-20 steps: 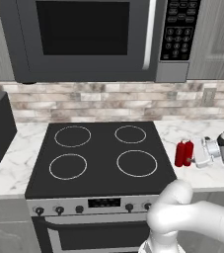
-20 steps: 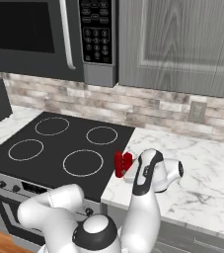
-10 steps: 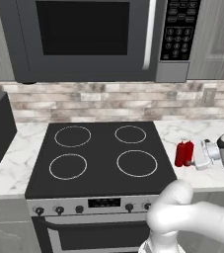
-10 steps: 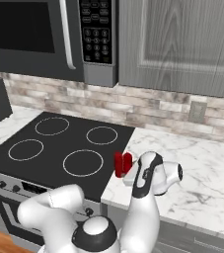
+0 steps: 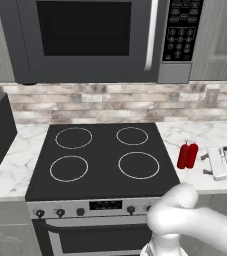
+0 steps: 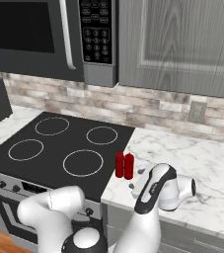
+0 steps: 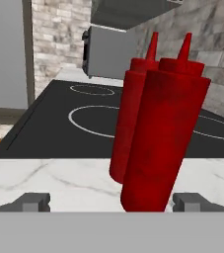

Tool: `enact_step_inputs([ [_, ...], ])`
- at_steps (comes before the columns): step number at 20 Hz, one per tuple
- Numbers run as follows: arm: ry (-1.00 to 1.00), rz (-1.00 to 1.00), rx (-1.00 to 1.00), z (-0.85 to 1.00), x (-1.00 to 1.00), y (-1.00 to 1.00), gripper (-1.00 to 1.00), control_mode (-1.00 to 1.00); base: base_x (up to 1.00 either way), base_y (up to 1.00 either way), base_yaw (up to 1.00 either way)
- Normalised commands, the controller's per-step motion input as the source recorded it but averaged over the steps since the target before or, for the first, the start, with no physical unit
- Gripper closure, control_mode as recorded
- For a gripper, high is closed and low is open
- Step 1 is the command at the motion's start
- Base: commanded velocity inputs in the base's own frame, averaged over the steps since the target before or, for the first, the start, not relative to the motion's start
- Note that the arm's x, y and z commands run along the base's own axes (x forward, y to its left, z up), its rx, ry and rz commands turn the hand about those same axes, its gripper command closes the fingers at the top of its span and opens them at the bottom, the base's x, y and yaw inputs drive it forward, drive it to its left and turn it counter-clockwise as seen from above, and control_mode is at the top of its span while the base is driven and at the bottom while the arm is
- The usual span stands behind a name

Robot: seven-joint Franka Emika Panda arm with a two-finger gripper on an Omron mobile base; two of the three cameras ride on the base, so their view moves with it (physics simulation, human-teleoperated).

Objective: Take 2 condiments from the cabinet and move them on the counter near the stove.Make sure the condiments are lined up with each other, next to each other.

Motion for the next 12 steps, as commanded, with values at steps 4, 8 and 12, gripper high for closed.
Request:
enact_step_inputs([
  [4, -0.09, 0.00, 0.00, 0.00, -0.04, -0.15, -1.00, -1.00, 0.00, 0.00, 0.00],
  [8, -0.06, 0.00, 0.00, 0.00, -0.11, -0.22, -1.00, -1.00, 0.00, 0.00, 0.00],
  [12, -0.10, 0.00, 0.00, 0.03, -0.41, -0.19, -1.00, -1.00, 0.00, 0.00, 0.00],
])
